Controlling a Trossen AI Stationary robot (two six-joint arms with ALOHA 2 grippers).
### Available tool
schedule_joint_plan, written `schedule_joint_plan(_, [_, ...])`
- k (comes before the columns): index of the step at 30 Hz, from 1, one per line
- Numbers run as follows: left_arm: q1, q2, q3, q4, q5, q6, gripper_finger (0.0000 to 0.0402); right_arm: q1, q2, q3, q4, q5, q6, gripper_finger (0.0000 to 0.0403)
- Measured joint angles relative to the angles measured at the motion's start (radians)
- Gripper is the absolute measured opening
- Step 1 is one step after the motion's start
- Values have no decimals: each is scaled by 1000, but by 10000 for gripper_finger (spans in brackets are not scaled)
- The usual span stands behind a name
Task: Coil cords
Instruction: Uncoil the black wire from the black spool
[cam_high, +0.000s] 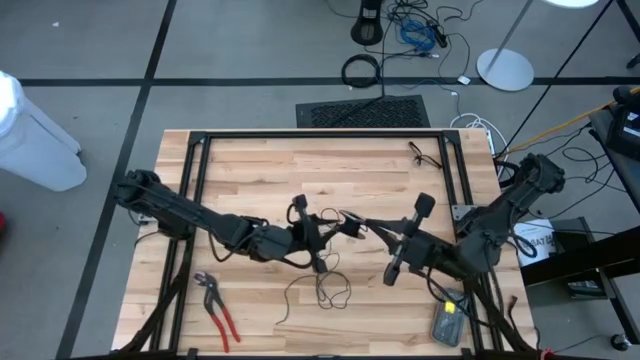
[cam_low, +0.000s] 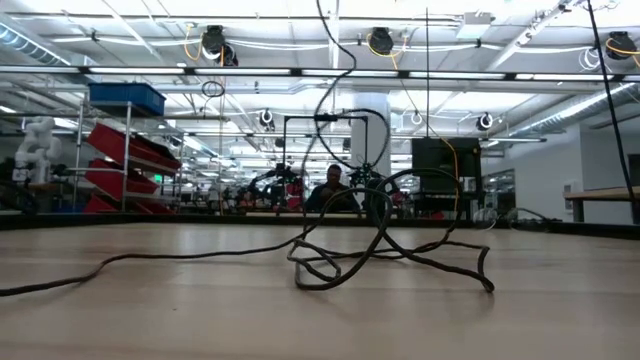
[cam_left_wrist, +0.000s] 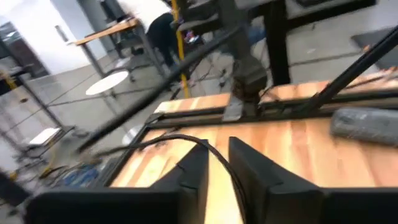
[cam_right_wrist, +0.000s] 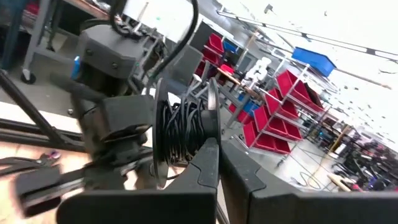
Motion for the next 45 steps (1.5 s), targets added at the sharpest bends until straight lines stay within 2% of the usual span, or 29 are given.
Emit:
schedule_joint_plan(4, [-29,-50,0,-68,-37,-11,117,15,-19,0,1,1,2,0])
schedule_joint_plan(8, [-59,-94,0,-142,35,-52,140,21,-27,0,-4,2,28,0])
schedule_joint_plan(12, [-91,-122,0,-157,88,-52,148,20,-30,0,-31,1,60,0])
schedule_joint_plan(17, [-113,-129,0,-142,70,-49,149,18,-30,0,-36,-1,65,0])
schedule_joint_plan(26, [-104,-65,0,139,40,6,149,18,-30,0,-35,-7,90,0])
schedule_joint_plan(29, [-104,-7,0,237,35,123,149,17,-30,0,-35,-8,91,0])
schedule_joint_plan(34, [-106,78,0,418,-37,328,149,18,-30,0,-35,-9,91,0])
schedule_joint_plan(42, [-81,116,0,425,-60,351,148,17,-30,0,-35,-9,91,0])
schedule_joint_plan(45, [-77,116,0,427,-91,351,136,18,-30,0,-35,-9,91,0])
